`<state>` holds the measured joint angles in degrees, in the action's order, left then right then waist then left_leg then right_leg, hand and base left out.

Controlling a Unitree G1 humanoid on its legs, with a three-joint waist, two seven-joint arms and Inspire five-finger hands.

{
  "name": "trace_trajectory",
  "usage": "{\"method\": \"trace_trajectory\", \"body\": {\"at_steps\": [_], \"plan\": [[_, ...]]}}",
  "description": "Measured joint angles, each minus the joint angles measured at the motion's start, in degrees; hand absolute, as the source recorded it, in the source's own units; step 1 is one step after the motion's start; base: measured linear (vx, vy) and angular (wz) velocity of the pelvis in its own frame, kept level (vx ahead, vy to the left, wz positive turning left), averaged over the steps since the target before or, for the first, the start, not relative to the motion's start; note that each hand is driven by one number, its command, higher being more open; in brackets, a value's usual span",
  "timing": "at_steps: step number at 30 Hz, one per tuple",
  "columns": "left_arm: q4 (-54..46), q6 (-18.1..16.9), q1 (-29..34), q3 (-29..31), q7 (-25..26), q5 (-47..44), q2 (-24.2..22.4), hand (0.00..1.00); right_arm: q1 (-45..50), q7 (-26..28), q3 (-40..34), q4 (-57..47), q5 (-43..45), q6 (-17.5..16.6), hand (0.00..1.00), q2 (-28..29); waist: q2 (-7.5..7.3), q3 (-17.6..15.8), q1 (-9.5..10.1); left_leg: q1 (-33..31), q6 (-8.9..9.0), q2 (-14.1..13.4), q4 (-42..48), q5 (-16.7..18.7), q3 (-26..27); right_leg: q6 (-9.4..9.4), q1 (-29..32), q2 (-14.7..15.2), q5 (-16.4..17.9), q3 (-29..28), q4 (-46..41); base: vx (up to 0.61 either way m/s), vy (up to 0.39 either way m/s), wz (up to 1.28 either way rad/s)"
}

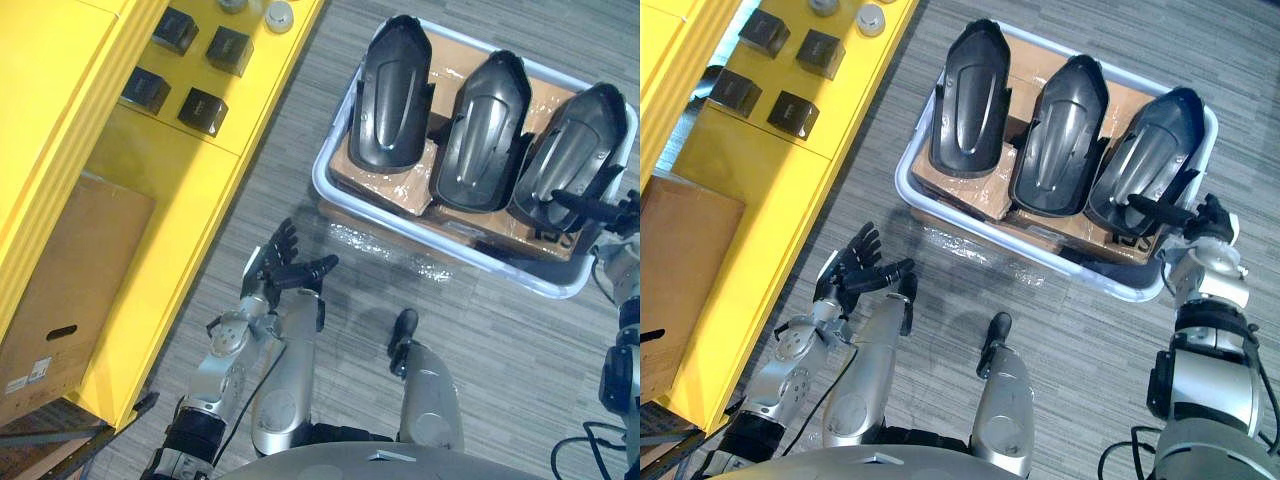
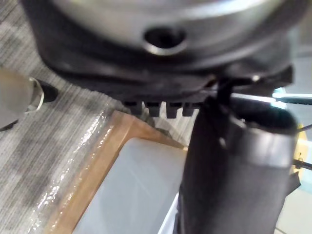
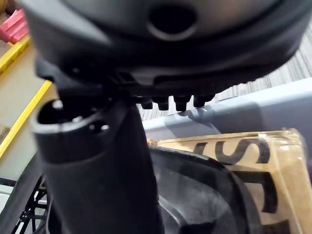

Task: Walk over and take three plastic housings, then place them on the shelf

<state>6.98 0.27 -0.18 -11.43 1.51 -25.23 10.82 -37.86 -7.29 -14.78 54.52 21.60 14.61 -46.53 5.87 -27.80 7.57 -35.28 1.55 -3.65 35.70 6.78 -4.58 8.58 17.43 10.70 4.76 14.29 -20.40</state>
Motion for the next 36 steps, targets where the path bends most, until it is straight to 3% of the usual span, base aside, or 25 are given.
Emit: {"method": "trace_trajectory", "body": {"at_steps": [4, 7, 11, 15, 20, 23, 30, 36], "plan": [[0.14, -0.07, -0.02, -0.02, 1.63, -1.71, -0.47, 1.00, -1.75, 0.46, 0.76, -0.54, 0.22, 3.92, 0.00, -2.72, -0.01, 0.00, 0.08, -0.44, 0.10, -0.83, 0.53, 0.04, 1.15, -0.36, 1.61, -0.04, 0.43, -0.71, -1.84, -0.02, -0.011, -0.14], [0.29, -0.36, -0.45, -0.18, 2.57, -2.25, -1.02, 1.00, -3.24, 4.54, 1.06, -1.53, 1.19, 6.37, 0.00, -1.92, -0.01, 0.00, -0.08, -1.14, 0.46, -2.04, 1.23, 0.23, 1.53, -0.89, 3.25, -0.78, 0.80, -1.36, -3.43, -0.04, -0.046, -0.18], [0.32, -1.58, -0.91, -2.18, 4.34, -2.12, -1.47, 1.00, -3.59, 4.03, 0.48, -1.52, 0.00, 7.62, 0.00, -1.32, -0.11, -0.06, 0.08, -2.47, 0.87, -2.91, 1.45, -0.15, 1.80, -1.54, 5.55, -0.81, 1.38, -1.57, -5.53, -0.03, -0.043, -0.07], [0.29, -5.27, 0.28, -2.28, 4.61, -1.42, -1.91, 1.00, -3.40, 4.36, -3.26, -3.67, -0.02, 8.65, 0.00, 1.35, -0.14, -0.08, -0.22, -2.33, 1.11, -3.04, 1.61, -0.23, 2.05, -1.85, 6.69, -0.43, 2.77, -1.90, -8.22, -0.02, -0.047, -0.01], [-0.46, -12.34, 0.66, -4.23, 1.98, -4.04, -1.96, 1.00, -2.31, 0.22, -7.78, -6.02, 2.50, 8.28, 0.00, 5.71, -0.33, -0.12, -0.17, -1.77, 1.08, -4.00, 2.06, -0.47, 3.61, -2.00, 6.37, 0.12, 3.78, -1.47, -10.20, -0.02, -0.027, 0.08], [-0.84, -14.57, 0.87, -4.61, -0.25, -5.95, -2.18, 1.00, -0.97, -3.00, -9.43, -6.02, 3.50, 7.15, 0.00, 8.54, -0.71, -0.28, 0.03, 0.25, 1.03, -4.00, 1.67, -0.49, 4.48, -1.84, 4.76, 0.49, 3.91, -1.84, -10.21, 0.00, 0.000, 0.00], [-2.70, -16.60, 3.02, -4.69, -2.86, -5.90, -3.29, 1.00, 2.89, -9.32, -11.62, -6.01, 4.64, 5.08, 0.00, 11.73, -1.63, -0.25, -0.07, 5.33, 0.60, -3.91, -2.65, -1.91, 7.68, -1.42, 0.84, 2.18, 4.15, -1.42, -8.37, -0.02, 0.001, 0.09], [-3.14, -16.71, 6.46, -6.26, -6.25, -5.87, -3.06, 1.00, 9.67, -17.93, -13.58, -8.61, 1.43, -2.63, 0.00, 15.51, -2.37, -0.31, -0.18, 10.77, 0.43, -2.50, -7.83, -4.23, 7.16, -0.96, -5.67, 3.01, 3.61, 1.31, -4.05, 0.04, -0.013, 0.22]]}}
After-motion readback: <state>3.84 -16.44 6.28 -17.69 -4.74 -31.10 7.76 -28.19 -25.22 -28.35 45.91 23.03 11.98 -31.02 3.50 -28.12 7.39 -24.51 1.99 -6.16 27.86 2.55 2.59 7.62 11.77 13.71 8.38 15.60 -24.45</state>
